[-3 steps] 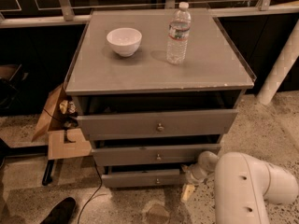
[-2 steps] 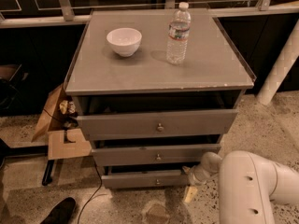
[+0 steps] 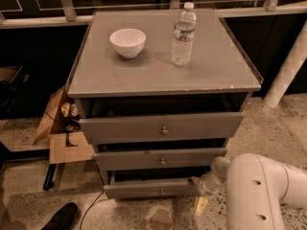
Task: Open bottom drawer
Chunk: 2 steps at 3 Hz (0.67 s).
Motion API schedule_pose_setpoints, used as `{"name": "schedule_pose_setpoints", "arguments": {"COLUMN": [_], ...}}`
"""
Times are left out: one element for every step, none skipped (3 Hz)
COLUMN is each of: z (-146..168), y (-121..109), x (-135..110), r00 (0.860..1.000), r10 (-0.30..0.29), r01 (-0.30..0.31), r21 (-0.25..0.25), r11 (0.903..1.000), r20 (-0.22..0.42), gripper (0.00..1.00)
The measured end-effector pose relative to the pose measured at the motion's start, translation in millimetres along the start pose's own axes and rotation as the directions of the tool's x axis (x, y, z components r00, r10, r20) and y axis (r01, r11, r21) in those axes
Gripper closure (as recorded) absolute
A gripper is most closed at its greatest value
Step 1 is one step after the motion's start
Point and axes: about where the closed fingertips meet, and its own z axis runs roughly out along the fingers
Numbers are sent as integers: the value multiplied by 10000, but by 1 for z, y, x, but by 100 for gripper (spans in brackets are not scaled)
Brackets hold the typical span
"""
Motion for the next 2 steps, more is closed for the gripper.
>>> {"name": "schedule_pose_setpoints", "arguments": {"z": [-11,-11], "y": [21,21], "x": [8,8], "r00": [9994,9994], "r10": [256,256], "r01": [-275,-275], "r21": [-818,-818], "r11": [9963,9963], "r20": [-242,-242], "gripper": [0,0]}}
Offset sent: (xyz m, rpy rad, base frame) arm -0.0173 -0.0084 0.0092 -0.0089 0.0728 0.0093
